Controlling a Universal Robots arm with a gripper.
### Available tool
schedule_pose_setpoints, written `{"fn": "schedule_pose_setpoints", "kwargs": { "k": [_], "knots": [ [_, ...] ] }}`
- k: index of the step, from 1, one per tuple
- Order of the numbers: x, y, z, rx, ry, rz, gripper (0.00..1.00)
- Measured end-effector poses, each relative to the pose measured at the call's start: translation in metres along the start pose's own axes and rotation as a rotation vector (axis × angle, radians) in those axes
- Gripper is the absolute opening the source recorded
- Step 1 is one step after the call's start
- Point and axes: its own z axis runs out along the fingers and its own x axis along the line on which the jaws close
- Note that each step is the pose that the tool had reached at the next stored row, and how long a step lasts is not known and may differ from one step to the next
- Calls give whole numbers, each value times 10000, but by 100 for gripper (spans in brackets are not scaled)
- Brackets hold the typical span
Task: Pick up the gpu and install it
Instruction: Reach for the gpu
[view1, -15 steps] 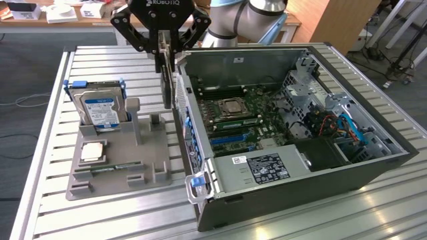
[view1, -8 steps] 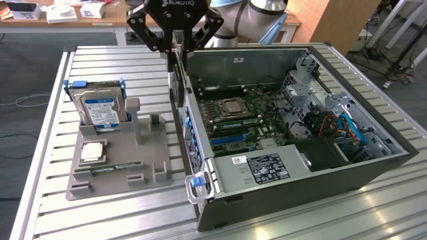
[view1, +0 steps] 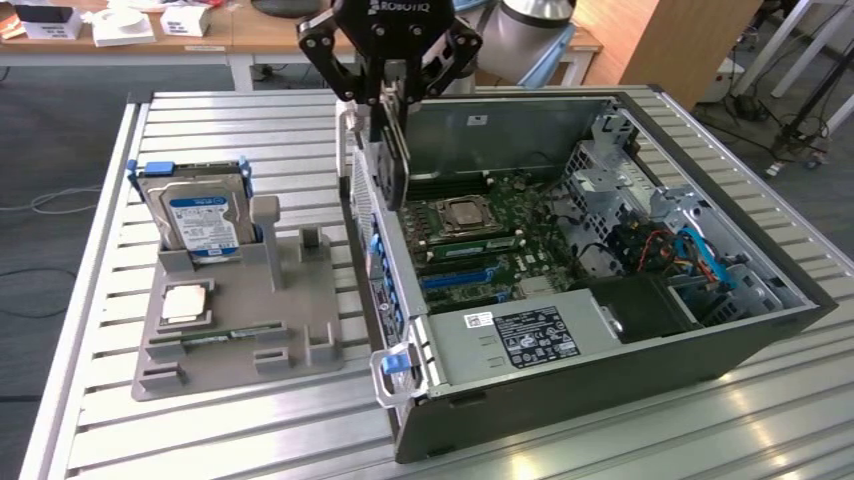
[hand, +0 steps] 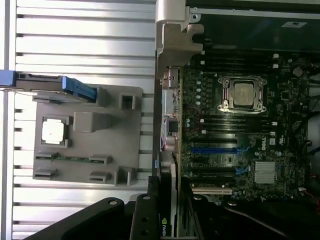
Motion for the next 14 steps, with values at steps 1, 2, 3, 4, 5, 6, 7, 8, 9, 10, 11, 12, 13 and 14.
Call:
{"fn": "schedule_pose_setpoints", "kwargs": {
  "k": [1, 2, 3, 4, 5, 6, 7, 8, 9, 10, 11, 12, 13, 14],
  "knots": [
    [-39, 0, 0, 0, 1, -15, 27],
    [-77, -1, 1, -1, 2, -26, 27],
    [-116, -1, 1, -2, 3, -38, 27],
    [-155, -1, 1, -2, 5, -50, 27],
    [-196, -2, 1, -2, 6, -63, 27],
    [-234, -2, 2, -3, 6, -74, 27],
    [-272, -3, 2, -3, 7, -85, 27],
    [-310, -3, 3, -3, 7, -95, 27],
    [-348, -3, 3, -3, 9, -105, 27],
    [-387, -4, 3, -3, 10, -116, 27],
    [-426, -4, 4, -4, 10, -127, 27],
    [-468, -5, 3, -3, 11, -138, 27],
    [-505, -5, 4, -3, 12, -148, 27],
    [-542, -5, 4, -3, 12, -156, 27]
  ]
}}
